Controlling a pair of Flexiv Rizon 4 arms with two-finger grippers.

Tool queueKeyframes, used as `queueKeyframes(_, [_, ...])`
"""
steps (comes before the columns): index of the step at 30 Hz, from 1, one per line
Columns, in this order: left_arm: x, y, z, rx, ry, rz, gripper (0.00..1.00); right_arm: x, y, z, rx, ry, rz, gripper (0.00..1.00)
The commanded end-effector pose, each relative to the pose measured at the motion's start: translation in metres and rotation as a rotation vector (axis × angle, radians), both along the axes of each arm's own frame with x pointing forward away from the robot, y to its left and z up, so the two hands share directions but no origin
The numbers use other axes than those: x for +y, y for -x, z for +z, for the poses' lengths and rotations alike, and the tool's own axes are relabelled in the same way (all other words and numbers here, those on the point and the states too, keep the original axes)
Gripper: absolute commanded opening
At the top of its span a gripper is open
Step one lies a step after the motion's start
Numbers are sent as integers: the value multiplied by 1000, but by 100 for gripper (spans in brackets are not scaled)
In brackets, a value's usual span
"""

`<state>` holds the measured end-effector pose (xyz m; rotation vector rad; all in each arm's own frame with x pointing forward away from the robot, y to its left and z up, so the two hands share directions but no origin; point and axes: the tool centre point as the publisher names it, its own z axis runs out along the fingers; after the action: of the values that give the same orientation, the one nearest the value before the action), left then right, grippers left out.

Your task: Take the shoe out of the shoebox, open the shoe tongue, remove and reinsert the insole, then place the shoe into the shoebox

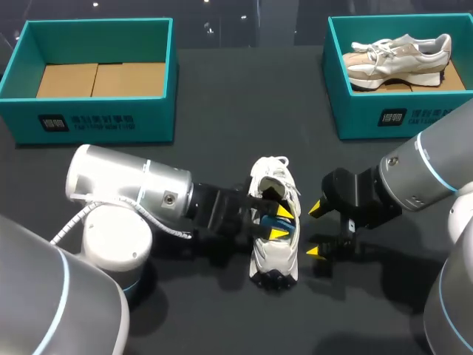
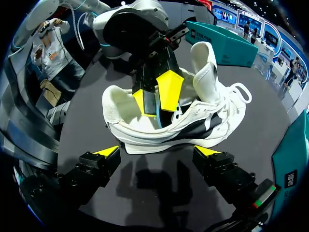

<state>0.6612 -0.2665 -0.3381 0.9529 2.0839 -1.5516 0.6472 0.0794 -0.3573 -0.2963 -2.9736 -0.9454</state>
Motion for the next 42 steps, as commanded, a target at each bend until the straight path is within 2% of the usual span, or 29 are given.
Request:
queueKeyframes(1, [17, 7, 14, 7, 1, -17, 35, 1, 1, 0, -2, 4, -2, 100])
queueKeyframes(7, [18, 8, 21, 16, -16, -27, 36, 1, 1, 0, -2, 4, -2, 100])
queueKeyframes(13, [15, 3, 19, 27, -53, -30, 35, 1, 1, 0, -2, 4, -2, 100])
queueKeyframes(20, [5, 5, -1, 60, -116, -66, 34, 1, 1, 0, -2, 4, -2, 100])
queueKeyframes(21, [4, 4, -4, 68, -123, -67, 32, 1, 1, 0, -2, 4, -2, 100])
queueKeyframes(23, [2, 3, -9, 83, -138, -69, 22, 1, 1, 0, -2, 4, -2, 100])
queueKeyframes(24, [1, 2, -12, 89, -144, -69, 0, 1, 1, 0, -2, 4, -2, 100])
queueKeyframes(34, [7, -10, -36, 76, -217, -46, 0, 1, 1, 0, -2, 4, -2, 100])
queueKeyframes(37, [10, -10, -35, 77, -216, -41, 0, 1, 1, 0, -2, 4, -2, 100])
queueKeyframes(40, [14, -7, -24, 74, -198, -41, 0, 1, 1, 0, -2, 4, -2, 100])
queueKeyframes(41, [15, -5, -20, 72, -191, -44, 2, 1, 1, 0, -2, 4, -2, 100])
queueKeyframes(42, [17, -4, -17, 70, -185, -47, 13, 1, 1, 0, -2, 4, -2, 100])
